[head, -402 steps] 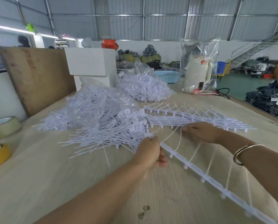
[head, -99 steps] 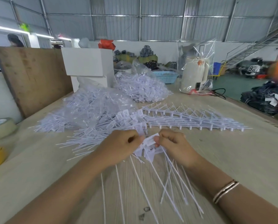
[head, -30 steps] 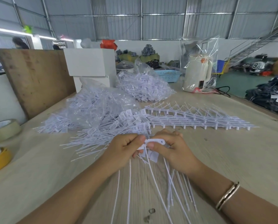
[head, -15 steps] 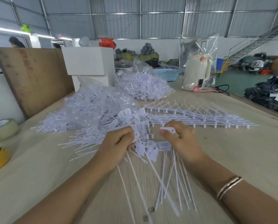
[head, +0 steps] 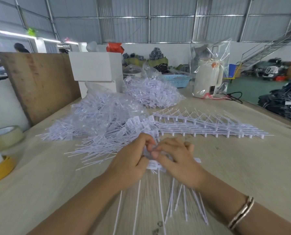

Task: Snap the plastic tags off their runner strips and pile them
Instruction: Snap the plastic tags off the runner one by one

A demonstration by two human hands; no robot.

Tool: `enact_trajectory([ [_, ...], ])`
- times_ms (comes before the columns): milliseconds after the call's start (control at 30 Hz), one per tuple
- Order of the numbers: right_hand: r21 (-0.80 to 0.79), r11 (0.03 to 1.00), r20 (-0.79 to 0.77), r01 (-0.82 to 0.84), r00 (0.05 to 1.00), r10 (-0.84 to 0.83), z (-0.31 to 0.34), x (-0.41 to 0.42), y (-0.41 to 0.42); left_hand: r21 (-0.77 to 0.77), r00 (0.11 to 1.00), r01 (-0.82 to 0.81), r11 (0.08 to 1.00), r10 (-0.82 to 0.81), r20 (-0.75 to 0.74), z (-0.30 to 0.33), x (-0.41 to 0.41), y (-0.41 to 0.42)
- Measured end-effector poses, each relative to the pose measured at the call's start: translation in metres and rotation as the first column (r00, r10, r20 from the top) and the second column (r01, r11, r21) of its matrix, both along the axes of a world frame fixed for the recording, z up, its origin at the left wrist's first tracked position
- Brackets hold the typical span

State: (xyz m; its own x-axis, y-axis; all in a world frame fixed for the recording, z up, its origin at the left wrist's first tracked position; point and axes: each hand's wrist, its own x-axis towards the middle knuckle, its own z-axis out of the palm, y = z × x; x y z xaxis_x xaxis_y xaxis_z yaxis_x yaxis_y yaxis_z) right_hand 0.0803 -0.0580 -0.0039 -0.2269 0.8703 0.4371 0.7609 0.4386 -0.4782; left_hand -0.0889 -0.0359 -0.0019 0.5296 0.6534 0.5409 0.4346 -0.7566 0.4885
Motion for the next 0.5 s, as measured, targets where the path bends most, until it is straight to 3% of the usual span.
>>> enact_trajectory([
  [133, -0.008, 0.988, 0.031, -0.152, 0.988, 0.152, -0.003, 0.007, 0.003, 0.01, 1.0, -0.011, 1.0, 0.012, -0.022, 0.003, 0.001, -0.003],
  [333, 0.028, 0.973, -0.238, -0.227, 0.944, 0.227, -0.004, 0.009, 0.005, 0.202, 0.968, -0.16, 0.966, 0.194, -0.162, 0.005, -0.004, 0.002],
  [500, -0.12, 0.925, -0.318, -0.362, 0.896, 0.309, -0.004, 0.012, 0.005, 0.03, 0.986, -0.097, 0.995, 0.1, -0.136, -0.003, -0.004, 0.005],
])
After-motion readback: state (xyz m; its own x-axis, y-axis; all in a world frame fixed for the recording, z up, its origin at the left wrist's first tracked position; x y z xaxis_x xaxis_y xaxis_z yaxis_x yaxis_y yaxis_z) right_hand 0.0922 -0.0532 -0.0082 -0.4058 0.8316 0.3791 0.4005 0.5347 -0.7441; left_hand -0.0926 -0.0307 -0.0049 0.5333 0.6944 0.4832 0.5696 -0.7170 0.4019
